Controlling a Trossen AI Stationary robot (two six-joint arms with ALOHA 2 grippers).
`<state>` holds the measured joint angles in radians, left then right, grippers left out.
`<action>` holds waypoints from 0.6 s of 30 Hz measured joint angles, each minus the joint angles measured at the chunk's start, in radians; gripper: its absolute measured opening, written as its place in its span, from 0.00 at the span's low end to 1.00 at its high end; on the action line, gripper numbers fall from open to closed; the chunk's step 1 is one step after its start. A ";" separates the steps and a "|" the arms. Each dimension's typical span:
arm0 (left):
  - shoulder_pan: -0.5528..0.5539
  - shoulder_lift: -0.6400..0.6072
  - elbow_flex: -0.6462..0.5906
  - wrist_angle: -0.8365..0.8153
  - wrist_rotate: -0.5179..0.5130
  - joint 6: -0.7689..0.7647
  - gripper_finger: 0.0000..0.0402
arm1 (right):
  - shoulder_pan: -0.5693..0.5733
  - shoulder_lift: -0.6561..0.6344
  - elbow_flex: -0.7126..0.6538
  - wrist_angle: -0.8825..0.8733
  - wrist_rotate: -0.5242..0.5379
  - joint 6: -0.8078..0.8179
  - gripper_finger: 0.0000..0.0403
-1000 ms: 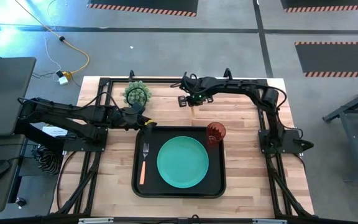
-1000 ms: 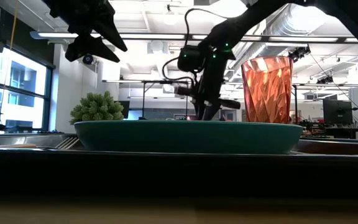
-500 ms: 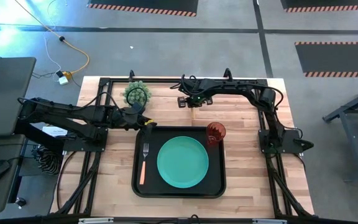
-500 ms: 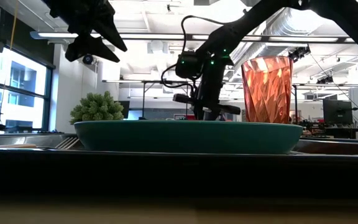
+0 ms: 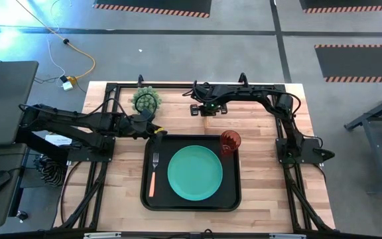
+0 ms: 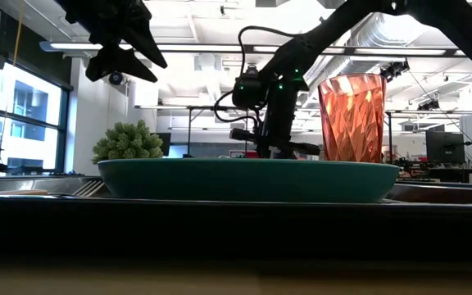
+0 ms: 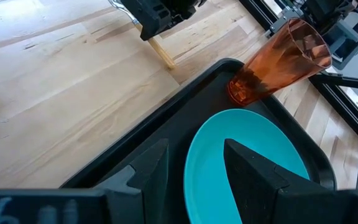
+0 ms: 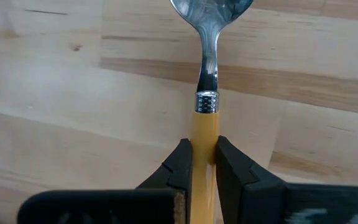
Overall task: Pick and place plate/cup/fork/spoon on tray
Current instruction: Put the yellow spoon on the black tray between the orange fork and blue plate
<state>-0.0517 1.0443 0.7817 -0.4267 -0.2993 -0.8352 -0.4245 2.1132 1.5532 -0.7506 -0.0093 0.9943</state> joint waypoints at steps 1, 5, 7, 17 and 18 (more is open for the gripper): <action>0.000 0.000 0.000 0.000 0.000 0.000 0.37 | 0.000 0.000 0.000 0.000 0.000 0.000 0.06; 0.000 0.000 0.000 0.000 0.001 0.001 0.37 | 0.000 0.000 0.000 0.000 0.000 0.000 0.07; 0.000 0.000 0.000 0.000 0.001 0.001 0.37 | 0.000 0.000 0.000 0.000 0.001 0.000 0.09; 0.000 0.000 0.000 0.000 0.001 0.001 0.37 | 0.000 0.000 0.000 0.000 0.002 0.000 0.21; 0.000 0.000 0.000 0.000 0.001 0.001 0.37 | 0.000 0.000 0.000 0.000 0.002 0.000 0.21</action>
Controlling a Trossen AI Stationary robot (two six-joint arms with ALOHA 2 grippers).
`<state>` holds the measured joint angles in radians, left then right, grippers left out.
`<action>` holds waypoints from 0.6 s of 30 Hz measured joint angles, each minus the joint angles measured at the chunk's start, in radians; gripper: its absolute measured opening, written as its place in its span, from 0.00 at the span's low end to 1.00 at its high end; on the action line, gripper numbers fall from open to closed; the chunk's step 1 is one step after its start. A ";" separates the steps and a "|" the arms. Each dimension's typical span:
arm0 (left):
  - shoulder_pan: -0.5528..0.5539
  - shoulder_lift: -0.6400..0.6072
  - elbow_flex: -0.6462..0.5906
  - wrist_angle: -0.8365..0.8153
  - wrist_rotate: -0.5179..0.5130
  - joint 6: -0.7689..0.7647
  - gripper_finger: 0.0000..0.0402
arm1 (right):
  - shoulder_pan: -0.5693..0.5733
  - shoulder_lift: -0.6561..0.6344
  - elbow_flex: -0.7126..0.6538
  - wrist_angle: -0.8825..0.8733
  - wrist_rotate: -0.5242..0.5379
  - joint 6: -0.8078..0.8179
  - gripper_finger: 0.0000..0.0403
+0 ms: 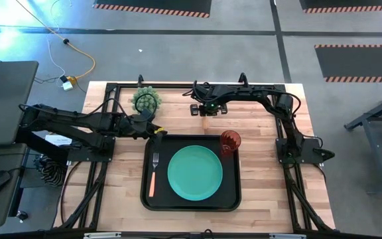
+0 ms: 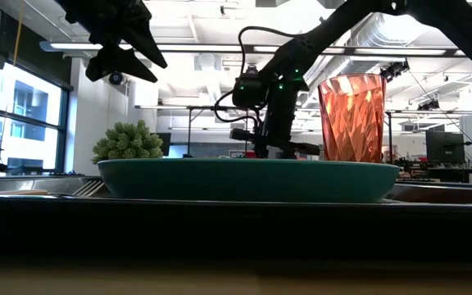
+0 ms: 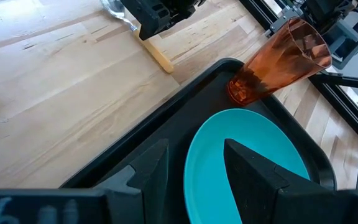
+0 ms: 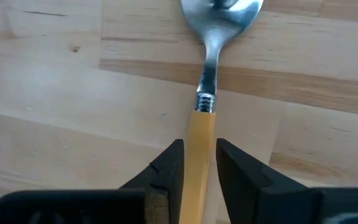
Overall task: Pick and place plate/cup/fork/spoon on tray
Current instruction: Put the yellow spoon on the black tray between the orange fork and blue plate
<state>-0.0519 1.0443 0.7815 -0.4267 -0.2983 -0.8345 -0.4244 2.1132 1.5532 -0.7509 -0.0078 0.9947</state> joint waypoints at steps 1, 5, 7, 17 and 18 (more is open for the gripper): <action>0.000 0.000 0.000 0.000 0.000 0.000 0.37 | 0.000 0.000 0.000 0.000 0.000 0.000 0.21; 0.000 0.000 0.000 0.000 0.000 0.000 0.37 | 0.000 0.000 0.000 0.000 0.000 0.000 0.20; 0.000 0.000 0.000 0.000 0.000 0.000 0.37 | 0.000 0.000 0.007 -0.008 -0.003 0.000 0.20; 0.000 0.000 0.000 0.006 -0.003 0.014 0.37 | -0.002 0.000 0.198 -0.181 -0.011 -0.088 0.21; 0.000 0.000 0.000 0.006 -0.006 0.033 0.37 | -0.002 0.000 0.233 -0.210 -0.001 -0.101 0.21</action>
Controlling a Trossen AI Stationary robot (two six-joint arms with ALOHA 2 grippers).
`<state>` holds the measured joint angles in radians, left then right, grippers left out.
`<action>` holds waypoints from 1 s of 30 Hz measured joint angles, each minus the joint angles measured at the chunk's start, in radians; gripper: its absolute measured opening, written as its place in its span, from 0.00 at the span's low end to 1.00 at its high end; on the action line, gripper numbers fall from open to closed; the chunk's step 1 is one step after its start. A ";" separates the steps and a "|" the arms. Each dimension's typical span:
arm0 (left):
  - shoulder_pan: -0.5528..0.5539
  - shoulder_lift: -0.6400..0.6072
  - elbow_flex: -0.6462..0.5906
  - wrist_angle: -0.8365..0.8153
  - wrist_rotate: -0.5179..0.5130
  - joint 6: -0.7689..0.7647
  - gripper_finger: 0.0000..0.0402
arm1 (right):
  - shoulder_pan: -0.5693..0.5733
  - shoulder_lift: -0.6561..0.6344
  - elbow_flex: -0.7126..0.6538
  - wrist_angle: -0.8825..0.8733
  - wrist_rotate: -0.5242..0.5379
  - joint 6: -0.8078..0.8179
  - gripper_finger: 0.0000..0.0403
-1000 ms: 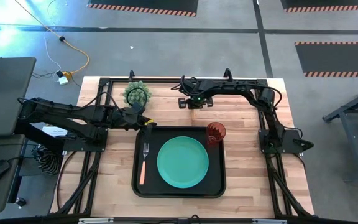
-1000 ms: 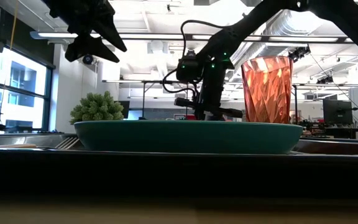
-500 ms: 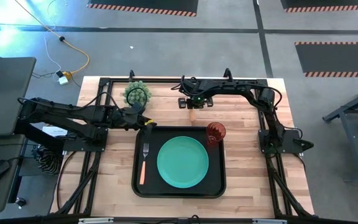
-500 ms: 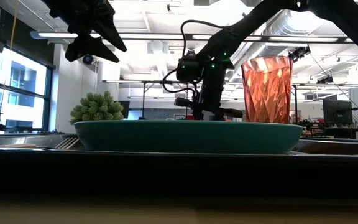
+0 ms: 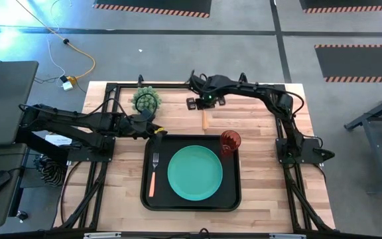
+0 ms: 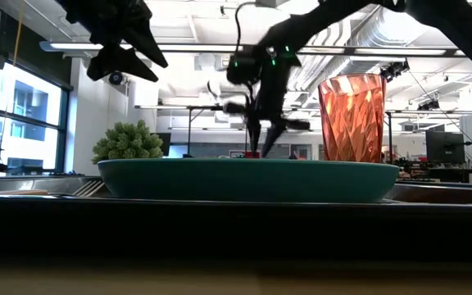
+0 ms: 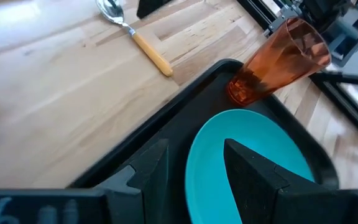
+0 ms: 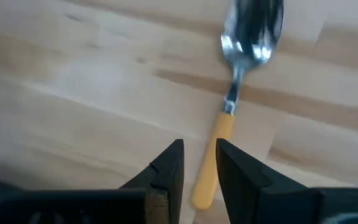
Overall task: Pick and place plate/cup/fork/spoon on tray
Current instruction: Put the yellow spoon on the black tray between the orange fork and blue plate
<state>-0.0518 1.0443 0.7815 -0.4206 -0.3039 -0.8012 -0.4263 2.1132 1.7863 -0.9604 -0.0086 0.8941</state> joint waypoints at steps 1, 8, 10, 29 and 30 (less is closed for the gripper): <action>0.000 0.000 0.000 0.000 -0.001 0.020 0.37 | 0.001 0.000 0.039 -0.028 0.009 -0.014 0.21; 0.000 0.000 0.000 0.049 -0.002 0.044 0.37 | 0.050 -0.001 0.369 -0.176 0.026 -0.139 0.21; 0.002 0.000 0.000 0.075 -0.002 0.044 0.37 | 0.075 -0.001 0.474 -0.214 0.052 -0.165 0.21; 0.255 0.026 0.098 0.170 0.119 0.086 0.36 | 0.215 -0.409 0.425 -0.202 0.352 -0.243 0.21; 0.269 0.039 0.123 0.164 0.119 0.104 0.36 | 0.219 -0.420 0.425 -0.204 0.357 -0.246 0.21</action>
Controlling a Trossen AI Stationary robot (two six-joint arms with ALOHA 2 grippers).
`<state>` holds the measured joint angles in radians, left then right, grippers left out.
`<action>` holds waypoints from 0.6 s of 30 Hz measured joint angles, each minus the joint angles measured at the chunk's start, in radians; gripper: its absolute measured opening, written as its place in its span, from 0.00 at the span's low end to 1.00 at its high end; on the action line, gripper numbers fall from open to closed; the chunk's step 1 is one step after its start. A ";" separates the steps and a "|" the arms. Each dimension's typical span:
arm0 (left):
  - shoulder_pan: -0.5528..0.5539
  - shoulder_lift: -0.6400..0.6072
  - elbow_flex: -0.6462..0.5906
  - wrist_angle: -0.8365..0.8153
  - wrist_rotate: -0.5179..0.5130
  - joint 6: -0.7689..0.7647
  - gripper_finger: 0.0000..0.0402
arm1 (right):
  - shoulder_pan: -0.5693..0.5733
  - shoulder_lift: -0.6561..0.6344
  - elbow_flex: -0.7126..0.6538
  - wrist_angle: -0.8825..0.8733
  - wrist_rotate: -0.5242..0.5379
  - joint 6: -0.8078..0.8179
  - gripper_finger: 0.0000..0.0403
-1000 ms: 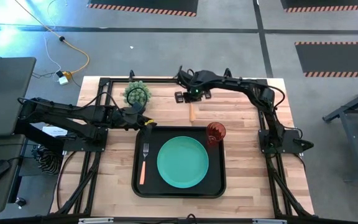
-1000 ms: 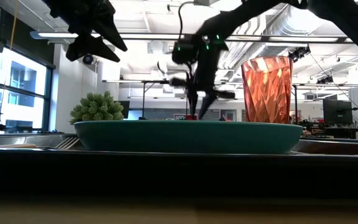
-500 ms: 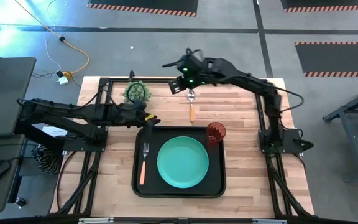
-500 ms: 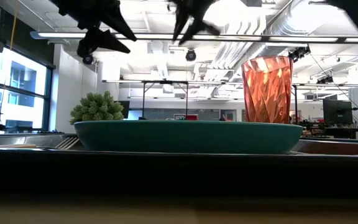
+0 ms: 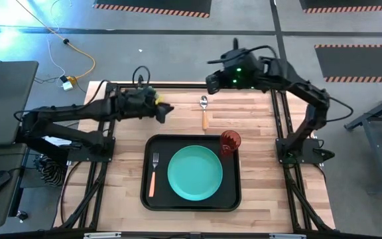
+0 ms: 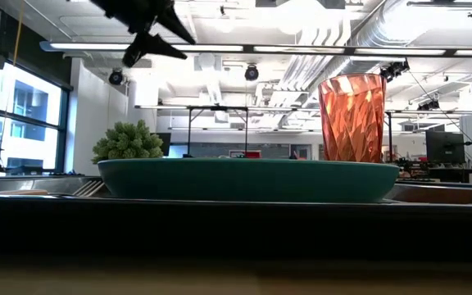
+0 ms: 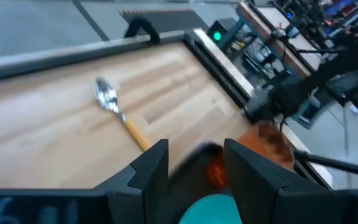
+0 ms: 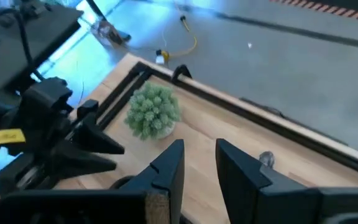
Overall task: Pick and place plate/cup/fork/spoon on tray
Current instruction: Put the yellow spoon on the black tray between the orange fork and blue plate
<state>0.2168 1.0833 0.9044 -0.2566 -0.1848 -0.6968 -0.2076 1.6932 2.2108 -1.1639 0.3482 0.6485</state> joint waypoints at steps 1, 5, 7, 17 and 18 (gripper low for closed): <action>0.014 0.015 0.024 -0.009 0.000 0.017 0.35 | 0.003 -0.013 0.000 0.001 0.006 -0.002 0.21; 0.067 0.094 0.124 -0.062 0.001 0.075 0.33 | 0.012 -0.059 0.000 -0.002 0.031 -0.042 0.21; 0.091 0.142 0.177 -0.083 0.014 0.096 0.32 | 0.012 -0.071 0.000 -0.006 0.033 -0.065 0.21; 0.178 0.411 0.392 -0.096 0.073 0.151 0.32 | 0.012 -0.090 0.000 -0.054 0.033 -0.133 0.21; 0.185 0.435 0.406 -0.105 0.073 0.152 0.33 | 0.012 -0.090 0.000 -0.067 0.033 -0.134 0.21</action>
<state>0.4020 1.5186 1.3109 -0.3617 -0.1116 -0.5451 -0.1955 1.6028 2.2108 -1.2312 0.3814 0.5144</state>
